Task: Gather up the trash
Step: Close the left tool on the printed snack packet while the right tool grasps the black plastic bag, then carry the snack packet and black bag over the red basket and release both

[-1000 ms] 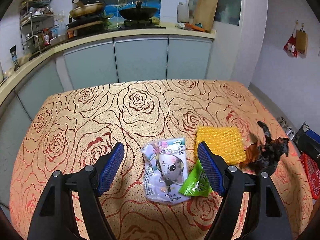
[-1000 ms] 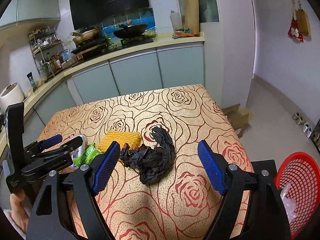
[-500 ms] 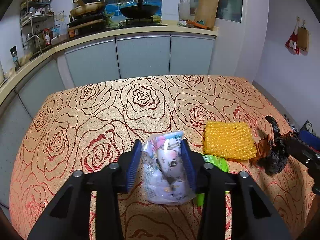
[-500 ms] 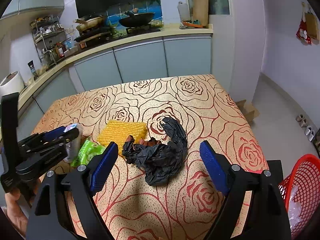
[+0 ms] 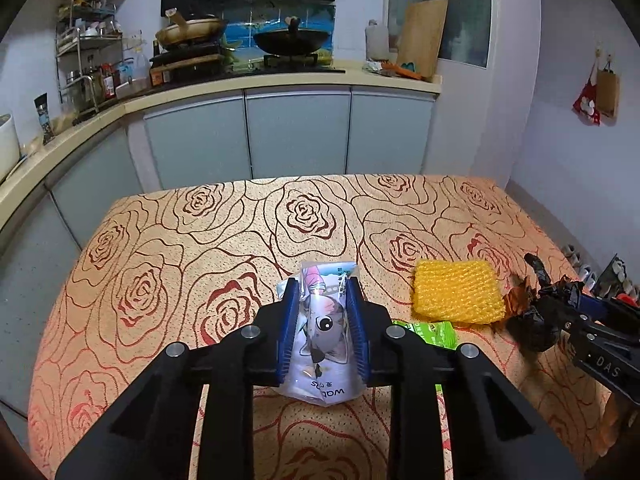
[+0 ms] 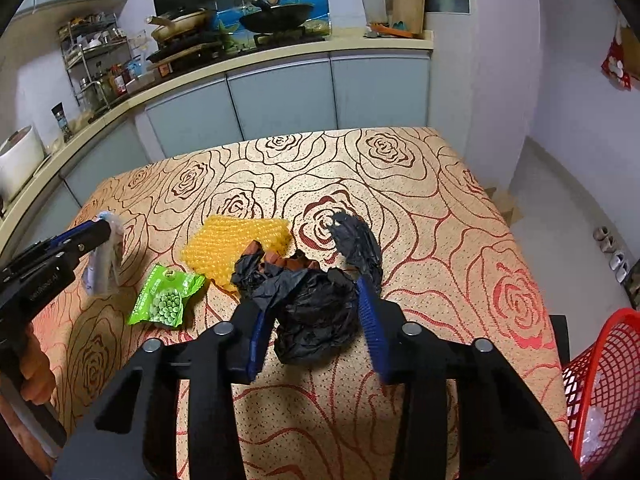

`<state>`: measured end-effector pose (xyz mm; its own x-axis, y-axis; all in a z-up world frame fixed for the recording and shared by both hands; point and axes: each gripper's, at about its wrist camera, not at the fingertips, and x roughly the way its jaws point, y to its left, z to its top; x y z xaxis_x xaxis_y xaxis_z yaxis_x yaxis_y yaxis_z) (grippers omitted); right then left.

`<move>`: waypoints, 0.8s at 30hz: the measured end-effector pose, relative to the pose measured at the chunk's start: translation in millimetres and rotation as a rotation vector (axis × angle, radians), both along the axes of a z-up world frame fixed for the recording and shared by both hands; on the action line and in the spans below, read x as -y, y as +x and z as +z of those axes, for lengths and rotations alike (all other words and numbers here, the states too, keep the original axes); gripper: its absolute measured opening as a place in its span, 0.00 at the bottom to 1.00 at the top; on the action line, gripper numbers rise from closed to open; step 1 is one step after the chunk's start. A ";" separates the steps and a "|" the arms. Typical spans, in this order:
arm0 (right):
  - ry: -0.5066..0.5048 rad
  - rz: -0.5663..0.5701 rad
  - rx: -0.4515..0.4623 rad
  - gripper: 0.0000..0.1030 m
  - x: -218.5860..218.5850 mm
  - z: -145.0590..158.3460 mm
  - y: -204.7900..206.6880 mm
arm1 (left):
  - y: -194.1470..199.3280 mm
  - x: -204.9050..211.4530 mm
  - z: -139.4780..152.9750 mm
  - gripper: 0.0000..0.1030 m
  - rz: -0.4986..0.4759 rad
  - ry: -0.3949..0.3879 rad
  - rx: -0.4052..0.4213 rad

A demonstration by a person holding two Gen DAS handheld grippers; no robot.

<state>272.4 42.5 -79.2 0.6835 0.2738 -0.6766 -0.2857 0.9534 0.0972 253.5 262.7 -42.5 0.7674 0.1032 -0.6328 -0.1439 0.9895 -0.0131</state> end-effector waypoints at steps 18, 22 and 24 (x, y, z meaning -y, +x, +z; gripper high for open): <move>0.059 0.002 0.122 0.34 17.4 53.7 -45.1 | -44.7 15.0 42.7 0.22 0.042 0.030 0.107; 0.073 0.005 0.153 0.34 21.2 66.5 -56.4 | -55.5 23.5 55.4 0.22 0.036 0.042 0.137; 0.077 0.000 0.173 0.34 25.7 73.7 -62.3 | -60.5 29.3 62.2 0.22 0.032 0.051 0.153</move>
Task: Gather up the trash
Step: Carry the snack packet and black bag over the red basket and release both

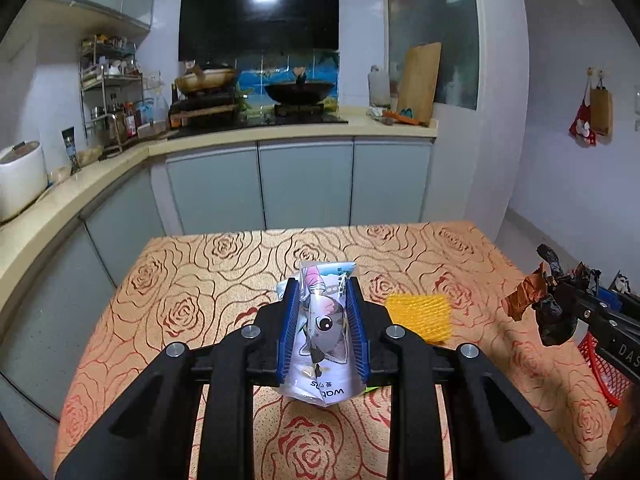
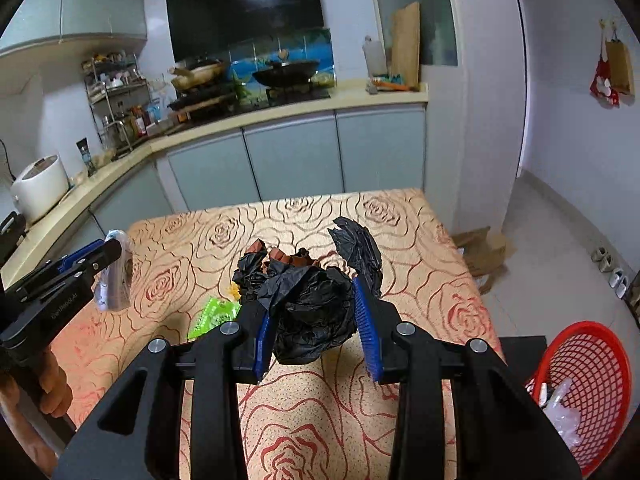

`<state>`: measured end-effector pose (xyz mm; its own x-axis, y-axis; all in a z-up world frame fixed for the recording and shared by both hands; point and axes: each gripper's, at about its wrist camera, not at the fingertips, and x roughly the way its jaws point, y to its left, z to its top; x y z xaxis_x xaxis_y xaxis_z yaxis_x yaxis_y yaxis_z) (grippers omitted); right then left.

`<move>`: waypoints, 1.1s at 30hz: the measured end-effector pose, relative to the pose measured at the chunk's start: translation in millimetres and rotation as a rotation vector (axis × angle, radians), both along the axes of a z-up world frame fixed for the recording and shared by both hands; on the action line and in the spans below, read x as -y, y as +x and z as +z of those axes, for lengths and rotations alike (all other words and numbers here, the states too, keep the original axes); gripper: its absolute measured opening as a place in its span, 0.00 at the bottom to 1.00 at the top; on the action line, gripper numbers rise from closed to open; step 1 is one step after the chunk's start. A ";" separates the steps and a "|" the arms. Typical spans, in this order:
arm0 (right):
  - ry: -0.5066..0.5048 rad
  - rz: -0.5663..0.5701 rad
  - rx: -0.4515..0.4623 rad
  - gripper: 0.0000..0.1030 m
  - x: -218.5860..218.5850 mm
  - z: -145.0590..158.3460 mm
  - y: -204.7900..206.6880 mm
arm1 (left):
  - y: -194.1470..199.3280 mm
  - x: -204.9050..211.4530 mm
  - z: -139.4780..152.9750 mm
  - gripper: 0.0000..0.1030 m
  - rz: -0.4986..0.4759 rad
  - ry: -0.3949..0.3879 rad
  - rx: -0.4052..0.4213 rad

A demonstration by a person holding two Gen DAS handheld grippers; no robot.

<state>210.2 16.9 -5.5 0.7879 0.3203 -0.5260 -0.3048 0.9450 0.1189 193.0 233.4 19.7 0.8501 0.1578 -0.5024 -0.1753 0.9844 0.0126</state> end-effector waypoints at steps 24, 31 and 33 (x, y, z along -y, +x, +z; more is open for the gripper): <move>0.057 -0.163 0.110 0.34 103.5 40.3 -47.0 | -18.6 106.0 37.9 0.22 -0.199 0.044 0.082; 0.057 -0.242 0.113 0.34 144.9 38.0 -56.0 | -17.4 149.4 36.7 0.22 -0.286 0.046 0.081; 0.057 -0.266 0.114 0.34 156.5 36.6 -59.1 | -16.3 161.7 36.2 0.22 -0.314 0.044 0.078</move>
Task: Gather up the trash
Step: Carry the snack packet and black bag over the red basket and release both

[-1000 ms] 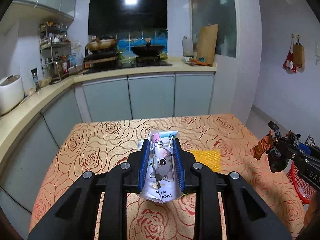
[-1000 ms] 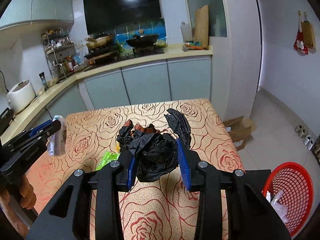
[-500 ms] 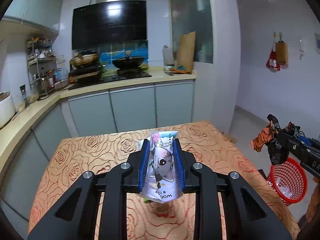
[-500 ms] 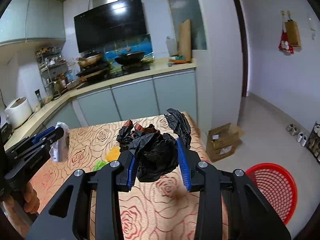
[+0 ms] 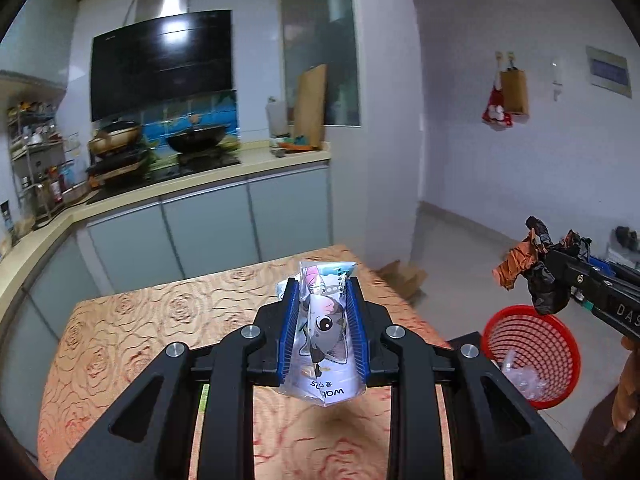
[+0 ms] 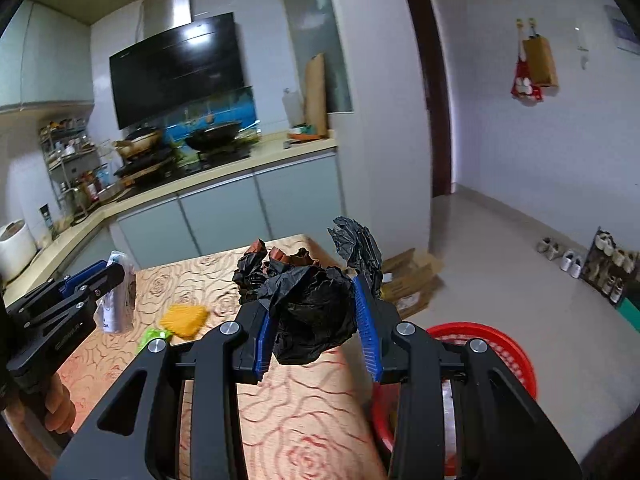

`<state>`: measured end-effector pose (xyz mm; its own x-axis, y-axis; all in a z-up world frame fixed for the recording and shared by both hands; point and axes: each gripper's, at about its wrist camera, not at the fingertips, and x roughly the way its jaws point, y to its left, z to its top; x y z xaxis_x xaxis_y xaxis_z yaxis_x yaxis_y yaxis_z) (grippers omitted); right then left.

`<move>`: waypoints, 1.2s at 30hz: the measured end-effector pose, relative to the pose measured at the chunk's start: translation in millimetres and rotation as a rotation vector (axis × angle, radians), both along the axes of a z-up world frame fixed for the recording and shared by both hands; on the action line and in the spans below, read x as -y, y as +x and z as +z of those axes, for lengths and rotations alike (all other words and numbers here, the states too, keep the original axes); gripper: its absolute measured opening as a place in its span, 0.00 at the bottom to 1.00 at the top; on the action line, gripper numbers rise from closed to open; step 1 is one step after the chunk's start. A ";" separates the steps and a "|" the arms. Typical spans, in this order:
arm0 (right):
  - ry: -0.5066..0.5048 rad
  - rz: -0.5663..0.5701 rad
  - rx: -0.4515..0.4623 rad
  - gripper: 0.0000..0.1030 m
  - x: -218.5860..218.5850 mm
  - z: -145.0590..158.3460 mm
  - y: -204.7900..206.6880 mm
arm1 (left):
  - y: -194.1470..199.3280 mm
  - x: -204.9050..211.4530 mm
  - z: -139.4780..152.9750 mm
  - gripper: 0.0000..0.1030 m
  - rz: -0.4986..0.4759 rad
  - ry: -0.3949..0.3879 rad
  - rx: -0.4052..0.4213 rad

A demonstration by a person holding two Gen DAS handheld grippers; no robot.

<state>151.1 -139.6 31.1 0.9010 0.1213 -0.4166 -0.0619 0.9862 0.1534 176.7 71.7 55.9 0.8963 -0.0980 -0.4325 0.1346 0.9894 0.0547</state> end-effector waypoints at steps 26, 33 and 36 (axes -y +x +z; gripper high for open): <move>0.007 -0.272 -0.107 0.34 118.5 -48.5 -32.5 | 32.6 183.3 -58.0 0.23 -0.387 0.008 -0.181; -0.005 -0.238 -0.185 0.35 119.6 -72.6 -15.3 | 49.8 208.6 -84.2 0.23 -0.436 0.015 -0.262; -0.012 -0.222 -0.215 0.35 119.0 -83.9 -8.3 | 58.9 214.3 -95.4 0.23 -0.462 0.010 -0.303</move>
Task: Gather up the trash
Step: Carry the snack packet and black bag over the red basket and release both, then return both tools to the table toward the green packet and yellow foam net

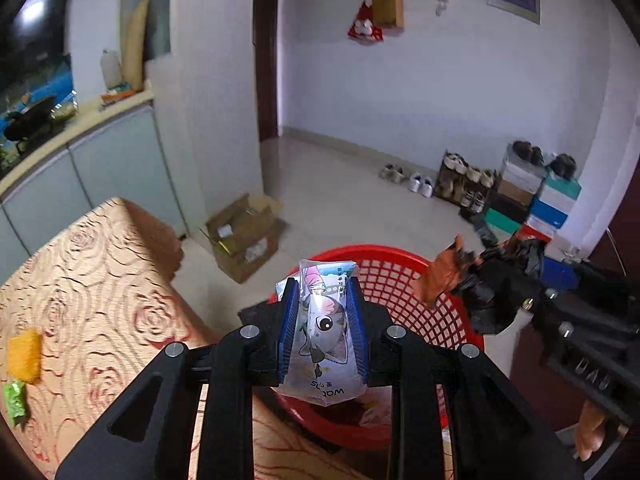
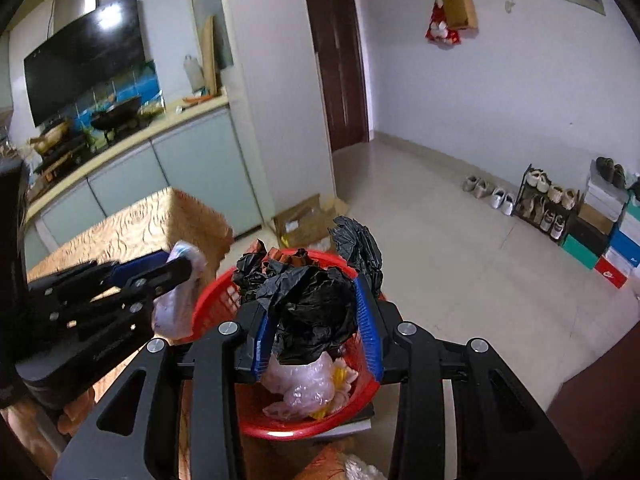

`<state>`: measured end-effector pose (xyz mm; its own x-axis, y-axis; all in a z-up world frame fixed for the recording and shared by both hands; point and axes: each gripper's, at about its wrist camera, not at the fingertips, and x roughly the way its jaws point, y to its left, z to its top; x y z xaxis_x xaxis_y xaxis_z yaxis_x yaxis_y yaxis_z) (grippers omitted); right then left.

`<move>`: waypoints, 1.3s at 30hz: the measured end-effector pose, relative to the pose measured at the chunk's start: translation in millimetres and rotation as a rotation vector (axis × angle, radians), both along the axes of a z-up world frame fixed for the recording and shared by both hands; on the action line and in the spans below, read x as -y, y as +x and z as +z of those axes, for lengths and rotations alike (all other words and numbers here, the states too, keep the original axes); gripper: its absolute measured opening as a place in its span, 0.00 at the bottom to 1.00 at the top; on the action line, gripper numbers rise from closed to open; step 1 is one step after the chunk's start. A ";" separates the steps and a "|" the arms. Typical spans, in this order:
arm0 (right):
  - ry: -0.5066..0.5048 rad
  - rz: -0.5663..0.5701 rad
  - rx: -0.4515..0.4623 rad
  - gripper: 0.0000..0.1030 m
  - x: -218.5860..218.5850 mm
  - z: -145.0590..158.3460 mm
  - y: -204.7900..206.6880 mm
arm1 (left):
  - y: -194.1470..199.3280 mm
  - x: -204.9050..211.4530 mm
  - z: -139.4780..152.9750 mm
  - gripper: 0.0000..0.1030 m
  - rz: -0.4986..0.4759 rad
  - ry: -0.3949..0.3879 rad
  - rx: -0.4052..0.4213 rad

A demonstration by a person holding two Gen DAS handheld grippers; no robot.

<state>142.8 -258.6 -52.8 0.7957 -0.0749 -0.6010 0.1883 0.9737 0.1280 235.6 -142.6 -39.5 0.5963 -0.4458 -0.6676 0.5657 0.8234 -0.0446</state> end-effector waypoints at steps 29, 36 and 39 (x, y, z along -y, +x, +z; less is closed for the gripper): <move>0.035 0.012 -0.034 0.64 -1.7 -19.5 5.8 | 12.6 -43.0 8.4 0.55 0.058 -0.053 -0.012; 0.011 0.025 0.006 0.64 -17.1 -2.5 -1.2 | -0.9 -74.4 25.0 0.59 0.135 -0.059 0.042; -0.002 0.036 0.025 0.64 -28.1 6.2 -2.3 | -7.7 -93.5 33.3 0.60 0.177 -0.065 0.066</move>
<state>140.6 -230.5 -46.6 0.8125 -0.0471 -0.5811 0.1501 0.9800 0.1305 227.9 -49.2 -6.3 0.7108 -0.3707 -0.5978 0.4155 0.9070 -0.0684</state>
